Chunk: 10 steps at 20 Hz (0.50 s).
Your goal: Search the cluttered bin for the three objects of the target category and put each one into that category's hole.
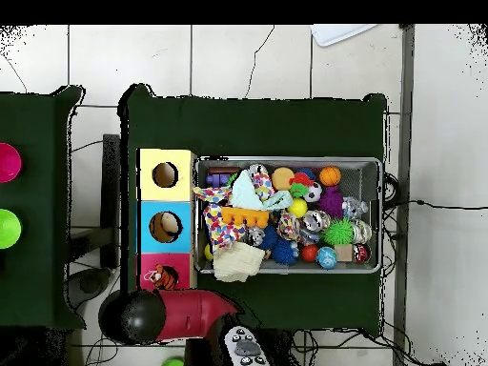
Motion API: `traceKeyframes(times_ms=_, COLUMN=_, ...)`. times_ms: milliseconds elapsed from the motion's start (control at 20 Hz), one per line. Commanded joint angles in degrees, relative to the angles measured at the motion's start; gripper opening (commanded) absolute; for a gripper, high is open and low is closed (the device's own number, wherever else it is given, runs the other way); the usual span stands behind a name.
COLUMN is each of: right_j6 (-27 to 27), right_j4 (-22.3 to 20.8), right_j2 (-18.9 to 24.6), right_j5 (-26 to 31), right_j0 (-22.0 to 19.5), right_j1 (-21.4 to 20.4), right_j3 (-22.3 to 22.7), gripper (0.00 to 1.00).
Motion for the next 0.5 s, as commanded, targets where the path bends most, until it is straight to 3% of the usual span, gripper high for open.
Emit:
traceKeyframes(times_ms=50, right_j6=14.12, right_j4=3.93, right_j2=-2.43, right_j5=5.71, right_j0=0.62, right_j1=0.82, right_j3=-8.98, gripper=0.0)
traceKeyframes(times_ms=500, right_j6=12.04, right_j4=2.11, right_j2=-3.7, right_j5=2.5, right_j0=0.67, right_j1=2.73, right_j3=-8.46, gripper=0.0)
